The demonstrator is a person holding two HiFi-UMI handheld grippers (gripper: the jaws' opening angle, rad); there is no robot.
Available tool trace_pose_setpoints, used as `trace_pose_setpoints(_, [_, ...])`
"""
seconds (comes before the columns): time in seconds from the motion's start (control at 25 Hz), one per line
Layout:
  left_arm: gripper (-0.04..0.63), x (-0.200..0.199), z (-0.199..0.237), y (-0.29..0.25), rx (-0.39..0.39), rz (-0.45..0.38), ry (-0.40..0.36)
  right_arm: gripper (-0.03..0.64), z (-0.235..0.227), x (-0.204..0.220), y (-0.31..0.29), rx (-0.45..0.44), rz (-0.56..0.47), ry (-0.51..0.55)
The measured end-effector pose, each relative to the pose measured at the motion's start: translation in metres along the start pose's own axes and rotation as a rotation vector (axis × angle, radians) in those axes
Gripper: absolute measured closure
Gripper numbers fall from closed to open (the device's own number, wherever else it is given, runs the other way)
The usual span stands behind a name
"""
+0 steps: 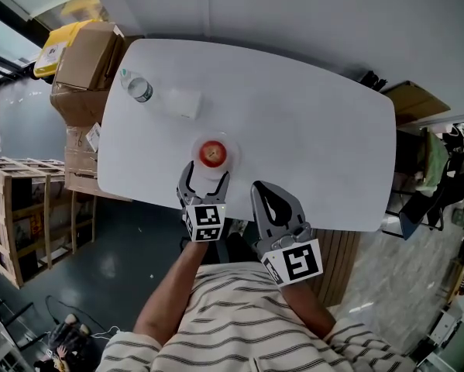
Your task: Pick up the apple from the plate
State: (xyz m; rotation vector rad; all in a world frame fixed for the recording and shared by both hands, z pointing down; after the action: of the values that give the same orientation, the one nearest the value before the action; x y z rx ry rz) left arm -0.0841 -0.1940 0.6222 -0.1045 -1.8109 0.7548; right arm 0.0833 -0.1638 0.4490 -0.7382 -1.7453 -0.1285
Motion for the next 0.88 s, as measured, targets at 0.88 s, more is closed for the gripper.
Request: trace_pose_setpoints(0.88, [0.201,0.035,0.000,-0.058,0.040,0.084,-0.061,0.604,-0.012,-0.001,0.002,0.026,0.014,0.004])
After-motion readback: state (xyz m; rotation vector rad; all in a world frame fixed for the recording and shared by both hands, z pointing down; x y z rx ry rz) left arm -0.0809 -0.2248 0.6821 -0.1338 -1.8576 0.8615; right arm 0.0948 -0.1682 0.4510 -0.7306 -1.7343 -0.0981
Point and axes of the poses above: the fingertips, and each gripper's own axes: y backward along the fingers, z to its left, x out of its underside, the point moved 10 cm from there along y, backward along the fingers, and after that the axes turned 11 degrees about -y, right-handed, at the moved point
